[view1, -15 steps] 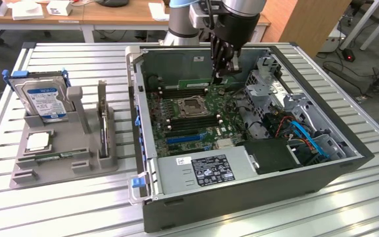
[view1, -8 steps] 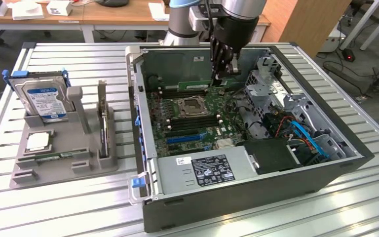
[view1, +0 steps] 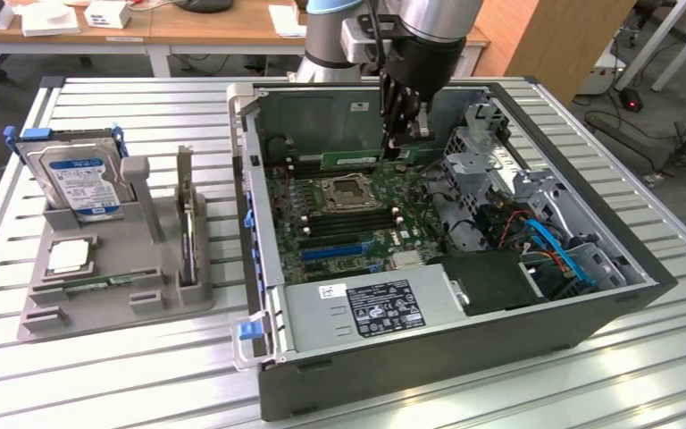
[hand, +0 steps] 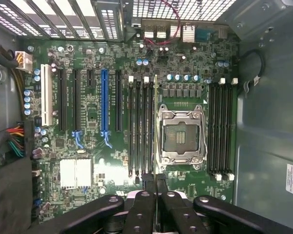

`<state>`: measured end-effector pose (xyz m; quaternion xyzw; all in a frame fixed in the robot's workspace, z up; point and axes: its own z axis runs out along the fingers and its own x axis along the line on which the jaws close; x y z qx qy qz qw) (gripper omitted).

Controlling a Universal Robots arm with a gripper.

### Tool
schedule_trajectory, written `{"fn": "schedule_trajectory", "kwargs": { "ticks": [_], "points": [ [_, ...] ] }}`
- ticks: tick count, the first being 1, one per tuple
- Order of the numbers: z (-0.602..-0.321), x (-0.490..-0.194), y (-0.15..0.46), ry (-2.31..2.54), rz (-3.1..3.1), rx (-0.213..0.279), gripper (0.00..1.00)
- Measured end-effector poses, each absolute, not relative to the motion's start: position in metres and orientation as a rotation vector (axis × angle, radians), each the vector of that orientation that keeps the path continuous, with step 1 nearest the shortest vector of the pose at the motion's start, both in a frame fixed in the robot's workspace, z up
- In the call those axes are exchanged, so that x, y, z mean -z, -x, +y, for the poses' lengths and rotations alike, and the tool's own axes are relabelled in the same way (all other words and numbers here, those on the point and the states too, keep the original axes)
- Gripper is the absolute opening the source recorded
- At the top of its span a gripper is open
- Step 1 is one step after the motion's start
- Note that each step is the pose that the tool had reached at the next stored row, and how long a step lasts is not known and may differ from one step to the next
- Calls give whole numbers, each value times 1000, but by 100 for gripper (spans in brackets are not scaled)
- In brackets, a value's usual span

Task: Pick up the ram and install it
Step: 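Insert the ram into the slot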

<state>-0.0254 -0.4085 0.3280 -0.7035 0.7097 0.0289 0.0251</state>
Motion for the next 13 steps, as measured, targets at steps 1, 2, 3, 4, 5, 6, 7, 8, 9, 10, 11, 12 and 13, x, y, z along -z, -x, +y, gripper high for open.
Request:
{"fn": "schedule_trajectory", "kwargs": {
  "ticks": [1, 2, 3, 4, 5, 6, 7, 8, 9, 10, 11, 12, 13],
  "points": [
    [-409, -327, 25, 2175, 2195, -89, 11],
    [-409, -327, 25, 2176, 2195, -89, 11],
    [-409, -326, 25, 2175, 2195, -89, 11],
    [-409, -326, 25, 2175, 2194, -89, 11],
    [-409, -325, 25, 2175, 2195, -89, 11],
    [-409, -324, 25, 2175, 2195, -89, 11],
    [-409, -323, 25, 2175, 2195, -89, 11],
    [-409, -322, 25, 2175, 2194, -89, 11],
    [-409, -321, 25, 2175, 2194, -89, 11],
    [-409, -319, 25, 2175, 2194, -89, 11],
    [-409, -318, 25, 2175, 2194, -89, 11],
    [-409, -317, 25, 2175, 2195, -89, 11],
    [-409, -317, 25, 2175, 2195, -89, 11]
  ]
}}
